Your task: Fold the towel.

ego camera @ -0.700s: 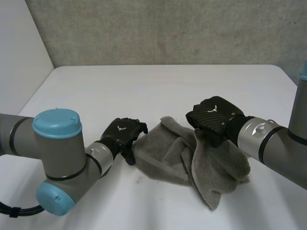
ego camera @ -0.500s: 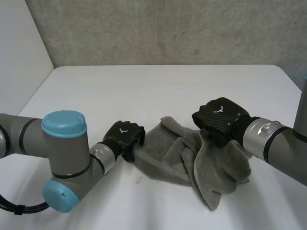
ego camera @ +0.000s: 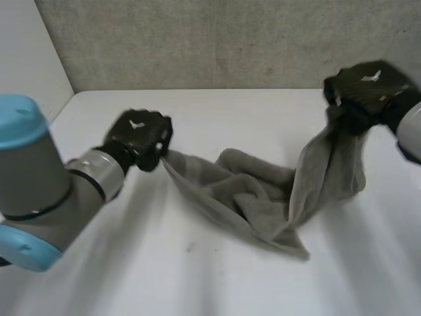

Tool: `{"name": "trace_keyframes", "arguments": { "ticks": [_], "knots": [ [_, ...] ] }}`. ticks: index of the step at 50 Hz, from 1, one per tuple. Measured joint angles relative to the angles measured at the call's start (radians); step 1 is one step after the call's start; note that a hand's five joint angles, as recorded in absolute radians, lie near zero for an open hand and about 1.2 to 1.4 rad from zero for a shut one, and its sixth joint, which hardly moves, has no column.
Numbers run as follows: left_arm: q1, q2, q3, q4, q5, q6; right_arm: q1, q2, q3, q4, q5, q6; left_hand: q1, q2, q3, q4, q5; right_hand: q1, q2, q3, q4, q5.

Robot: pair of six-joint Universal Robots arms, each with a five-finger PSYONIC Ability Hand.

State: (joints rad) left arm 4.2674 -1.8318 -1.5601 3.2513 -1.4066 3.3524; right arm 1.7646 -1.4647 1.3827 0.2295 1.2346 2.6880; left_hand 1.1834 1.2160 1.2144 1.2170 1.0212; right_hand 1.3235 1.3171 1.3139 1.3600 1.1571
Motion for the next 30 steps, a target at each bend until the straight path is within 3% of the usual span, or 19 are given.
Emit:
{"name": "trace_keyframes", "arguments": {
  "ticks": [15,24,30],
  "knots": [
    [0.177,0.325,-0.007,-0.064,0.033,-0.014,-0.125,-0.249,-0.086,0.091,-0.017,0.028,0.004,0.001,0.001,0.000,0.000,0.000,0.000,0.022,0.000,0.000],
    [0.209,0.352,-0.027,-0.064,0.093,-0.015,-0.129,-0.234,-0.131,0.210,-0.028,-0.008,0.004,0.001,0.001,0.001,0.000,0.000,0.000,0.022,0.000,0.000],
    [0.225,0.289,-0.056,-0.061,0.104,-0.015,-0.119,-0.150,-0.131,0.229,-0.026,-0.049,0.004,0.001,0.001,0.001,0.000,0.000,0.000,0.022,0.000,0.000]
  ]
}}
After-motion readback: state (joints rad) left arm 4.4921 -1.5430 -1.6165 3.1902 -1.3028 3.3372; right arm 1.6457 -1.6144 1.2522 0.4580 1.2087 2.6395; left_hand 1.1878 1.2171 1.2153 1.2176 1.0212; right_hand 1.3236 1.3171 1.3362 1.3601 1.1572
